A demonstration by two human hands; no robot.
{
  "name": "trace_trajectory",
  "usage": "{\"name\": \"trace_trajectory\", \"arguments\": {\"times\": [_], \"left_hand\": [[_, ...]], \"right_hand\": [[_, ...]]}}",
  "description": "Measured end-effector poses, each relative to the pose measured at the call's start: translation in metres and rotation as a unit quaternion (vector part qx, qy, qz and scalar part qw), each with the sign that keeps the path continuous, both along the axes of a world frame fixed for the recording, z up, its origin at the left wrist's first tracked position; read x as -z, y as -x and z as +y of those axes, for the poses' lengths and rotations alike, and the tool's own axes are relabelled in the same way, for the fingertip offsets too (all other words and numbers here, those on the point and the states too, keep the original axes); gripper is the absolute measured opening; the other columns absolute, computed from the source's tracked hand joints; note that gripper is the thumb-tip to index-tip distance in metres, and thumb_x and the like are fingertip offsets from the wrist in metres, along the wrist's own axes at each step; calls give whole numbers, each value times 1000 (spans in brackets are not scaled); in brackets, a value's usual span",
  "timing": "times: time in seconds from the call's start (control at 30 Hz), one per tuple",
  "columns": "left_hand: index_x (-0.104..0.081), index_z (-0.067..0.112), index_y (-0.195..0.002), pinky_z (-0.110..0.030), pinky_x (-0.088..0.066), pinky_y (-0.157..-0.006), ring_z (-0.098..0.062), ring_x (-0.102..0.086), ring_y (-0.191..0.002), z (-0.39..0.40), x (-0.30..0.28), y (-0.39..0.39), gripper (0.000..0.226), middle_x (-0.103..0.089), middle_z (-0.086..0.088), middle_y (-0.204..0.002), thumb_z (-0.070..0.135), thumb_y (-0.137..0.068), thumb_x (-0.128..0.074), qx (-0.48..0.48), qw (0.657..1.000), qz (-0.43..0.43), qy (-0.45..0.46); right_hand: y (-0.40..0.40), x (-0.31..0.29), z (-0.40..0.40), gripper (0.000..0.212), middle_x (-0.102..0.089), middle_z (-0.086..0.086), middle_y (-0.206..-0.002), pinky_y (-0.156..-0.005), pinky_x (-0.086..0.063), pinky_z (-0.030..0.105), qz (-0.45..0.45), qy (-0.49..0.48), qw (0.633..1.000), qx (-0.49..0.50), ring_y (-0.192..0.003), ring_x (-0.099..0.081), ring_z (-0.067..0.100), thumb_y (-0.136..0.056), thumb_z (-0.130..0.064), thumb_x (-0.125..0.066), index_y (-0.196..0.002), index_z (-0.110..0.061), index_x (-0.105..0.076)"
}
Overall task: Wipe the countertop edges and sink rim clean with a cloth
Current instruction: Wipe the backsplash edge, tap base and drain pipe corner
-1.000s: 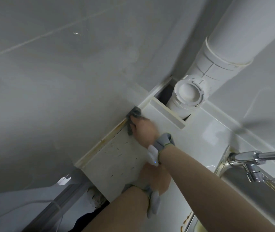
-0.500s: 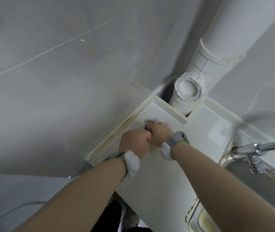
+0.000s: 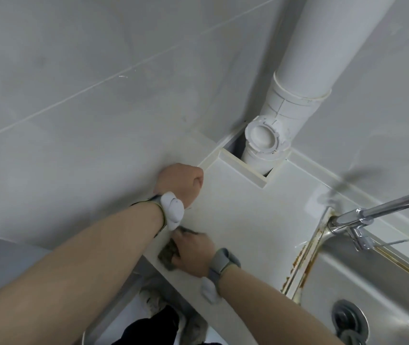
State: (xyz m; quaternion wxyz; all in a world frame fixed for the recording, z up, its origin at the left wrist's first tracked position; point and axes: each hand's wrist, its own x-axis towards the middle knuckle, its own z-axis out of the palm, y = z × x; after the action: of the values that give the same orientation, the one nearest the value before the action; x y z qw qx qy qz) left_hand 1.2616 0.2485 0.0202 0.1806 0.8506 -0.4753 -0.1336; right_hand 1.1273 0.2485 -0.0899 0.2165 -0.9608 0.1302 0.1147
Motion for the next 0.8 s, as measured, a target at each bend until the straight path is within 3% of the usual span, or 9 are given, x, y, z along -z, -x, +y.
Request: {"name": "trace_trajectory", "arguments": {"times": [0.07, 0.17, 0.23, 0.37, 0.47, 0.6, 0.73, 0.8], "left_hand": [[-65, 22, -77, -33, -48, -66, -22, -57, -72, 3, -1, -3, 27, -64, 4, -73, 17, -81, -39, 18, 1000, -7, -2], [-64, 18, -79, -35, -48, -64, -26, -56, -69, 10, 1, -5, 34, -66, -1, -73, 25, -76, -30, 36, 999, -18, 12], [-60, 15, -80, -34, -43, -58, -26, -53, -65, 19, 6, -4, 33, -61, -1, -68, 28, -79, -29, 53, 997, -51, 1], [-58, 15, -77, -29, -31, -51, -24, -45, -57, 34, 17, -2, 35, -52, 1, -62, 34, -83, -29, 56, 997, -51, 20], [-54, 14, -71, -30, -36, -49, -24, -47, -56, 39, 17, -4, 35, -54, -1, -60, 37, -81, -30, 53, 998, -25, 26], [-43, 13, -60, -27, -32, -45, -22, -40, -49, 30, 6, -8, 36, -48, -2, -52, 38, -81, -28, 36, 999, 8, 5], [-42, 15, -62, -29, -29, -50, -28, -45, -55, 21, -1, -9, 39, -52, -6, -58, 33, -93, -28, 30, 999, -34, -9], [-47, 15, -70, -31, -27, -51, -31, -44, -59, 21, 1, -7, 46, -58, -8, -67, 39, -91, -14, 53, 994, -96, -26]], "right_hand": [[1, 3, -42, 38, -61, 14, -107, -70, -45, 35, 13, 9, 994, 108, -89, -61, 35, -88, -38, -48, -114, -12, -42], [-7, 8, -109, 39, -55, 18, -121, -82, -46, 39, 19, -10, 952, 305, -103, -57, 38, -89, -29, -46, -122, -9, -39], [-23, 10, -131, 37, -52, 20, -127, -90, -43, 40, 29, 3, 934, 356, -112, -53, 38, -91, -22, -42, -125, -6, -41], [-50, 7, -95, 33, -48, 14, -127, -93, -46, 39, 62, 16, 969, 238, -110, -55, 34, -93, -16, -43, -124, -8, -52], [-51, -2, -18, 24, -61, 13, -114, -86, -47, 39, 51, -17, 991, 120, -103, -60, 32, -94, -15, -46, -110, -7, -62], [-35, -11, 58, 22, -59, 20, -103, -67, -46, 41, 24, -36, 999, 19, -85, -59, 37, -96, -14, -43, -102, 0, -60], [-32, 4, 29, 23, -56, 16, -108, -68, -48, 40, 11, -15, 999, 28, -84, -60, 37, -94, -19, -44, -105, -6, -59], [-28, 4, -11, 29, -53, 13, -117, -75, -48, 38, 25, 14, 997, 67, -92, -61, 36, -95, -24, -43, -116, -12, -58]]}}
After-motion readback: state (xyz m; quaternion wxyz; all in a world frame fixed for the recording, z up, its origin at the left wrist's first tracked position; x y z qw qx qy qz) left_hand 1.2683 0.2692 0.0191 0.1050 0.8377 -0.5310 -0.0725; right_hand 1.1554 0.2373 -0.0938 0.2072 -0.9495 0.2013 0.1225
